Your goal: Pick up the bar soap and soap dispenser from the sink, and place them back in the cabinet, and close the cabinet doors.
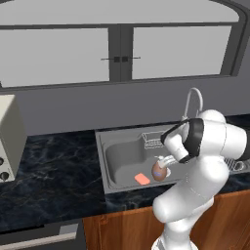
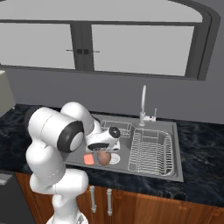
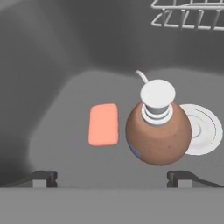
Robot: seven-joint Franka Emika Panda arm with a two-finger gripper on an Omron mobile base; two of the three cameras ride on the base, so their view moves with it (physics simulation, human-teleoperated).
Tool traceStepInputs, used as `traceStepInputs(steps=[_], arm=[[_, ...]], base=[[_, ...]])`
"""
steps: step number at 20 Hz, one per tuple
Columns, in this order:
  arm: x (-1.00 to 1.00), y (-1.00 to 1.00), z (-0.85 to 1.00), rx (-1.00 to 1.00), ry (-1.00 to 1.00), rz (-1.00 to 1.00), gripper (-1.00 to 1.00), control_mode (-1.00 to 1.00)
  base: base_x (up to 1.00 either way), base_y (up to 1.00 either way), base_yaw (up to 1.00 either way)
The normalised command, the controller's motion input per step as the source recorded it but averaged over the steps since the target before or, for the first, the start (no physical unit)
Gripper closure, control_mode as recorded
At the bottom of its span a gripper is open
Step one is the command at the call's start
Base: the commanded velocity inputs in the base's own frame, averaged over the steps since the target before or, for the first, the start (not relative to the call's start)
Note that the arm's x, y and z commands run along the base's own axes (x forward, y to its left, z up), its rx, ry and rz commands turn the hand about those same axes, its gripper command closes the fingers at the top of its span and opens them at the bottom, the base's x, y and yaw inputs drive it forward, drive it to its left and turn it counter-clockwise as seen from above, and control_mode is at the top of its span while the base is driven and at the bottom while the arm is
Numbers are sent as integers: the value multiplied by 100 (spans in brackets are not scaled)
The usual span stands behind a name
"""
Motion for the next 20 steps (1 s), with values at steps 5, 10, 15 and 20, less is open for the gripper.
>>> traceStepInputs(steps=[5,10,15,20], arm=[[14,0,-10,0,0,0,-100,-100],[16,-2,-7,0,0,0,-100,-100],[16,-4,-7,0,0,0,-100,-100],[16,-2,-6,0,0,0,-100,-100]], base=[[0,0,0],[0,0,0],[0,0,0],[0,0,0]])
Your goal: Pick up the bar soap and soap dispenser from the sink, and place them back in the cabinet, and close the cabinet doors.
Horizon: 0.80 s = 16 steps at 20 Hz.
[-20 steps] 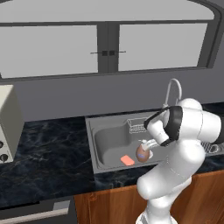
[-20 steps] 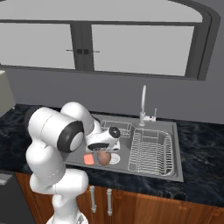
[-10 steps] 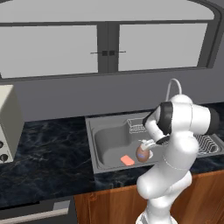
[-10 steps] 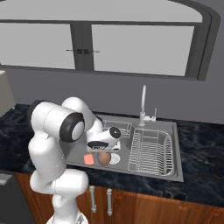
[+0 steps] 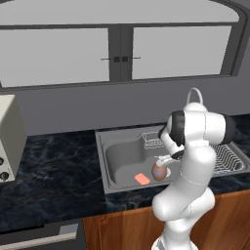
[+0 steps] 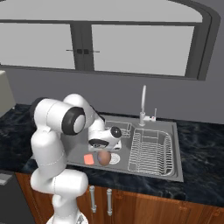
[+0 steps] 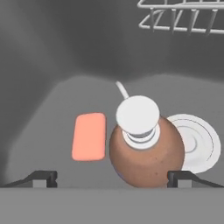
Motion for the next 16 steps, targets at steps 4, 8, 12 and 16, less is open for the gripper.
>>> traceStepInputs(steps=[4,8,12,16], arm=[[18,0,-8,-1,0,0,-100,-100],[16,0,-13,-1,0,0,-100,-100],[11,-1,-18,-1,0,0,-100,-100],[7,-2,-18,0,0,0,-100,-100]], base=[[0,0,0],[0,0,0],[0,0,0],[0,0,0]])
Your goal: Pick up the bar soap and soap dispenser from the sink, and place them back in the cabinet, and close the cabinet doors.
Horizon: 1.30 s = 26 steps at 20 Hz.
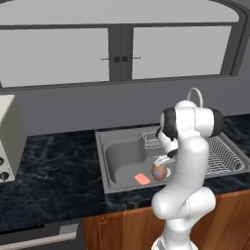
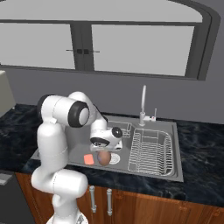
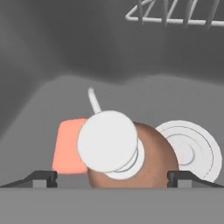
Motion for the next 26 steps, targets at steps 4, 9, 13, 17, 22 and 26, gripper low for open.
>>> traceStepInputs(steps=[4,9,13,17,22,26], arm=[[11,0,-14,0,-2,0,-100,-100],[16,0,-11,0,-1,0,-100,-100],[11,0,-14,0,0,0,-100,-100],[2,0,-16,0,0,0,-100,-100],[-2,2,-11,0,-1,0,-100,-100],[-2,5,0,0,-7,0,-100,-100]], base=[[0,0,0],[0,0,0],[0,0,0],[0,0,0],[0,0,0],[0,0,0]])
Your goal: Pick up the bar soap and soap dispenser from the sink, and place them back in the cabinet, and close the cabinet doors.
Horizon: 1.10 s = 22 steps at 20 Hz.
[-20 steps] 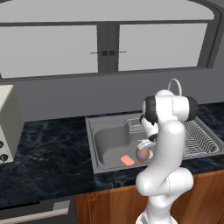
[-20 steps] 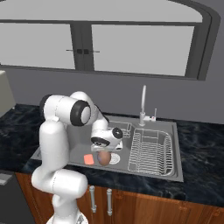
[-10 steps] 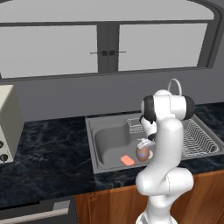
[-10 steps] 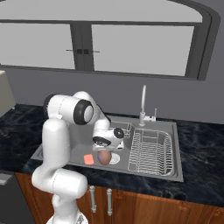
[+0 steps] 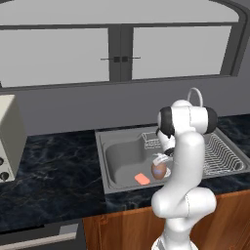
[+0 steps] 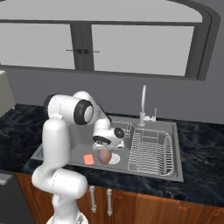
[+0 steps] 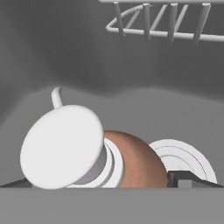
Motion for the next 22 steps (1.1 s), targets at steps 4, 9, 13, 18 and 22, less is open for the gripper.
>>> traceStepInputs(steps=[4,9,13,18,22], arm=[[-9,4,0,0,-3,0,-100,-100],[-9,4,-3,0,0,-1,-100,-100],[0,5,0,0,0,0,-100,-100],[0,9,0,0,0,0,-100,-100],[0,10,0,1,0,0,-100,-100]], base=[[0,0,0],[0,0,0],[0,0,0],[0,0,0],[0,0,0]])
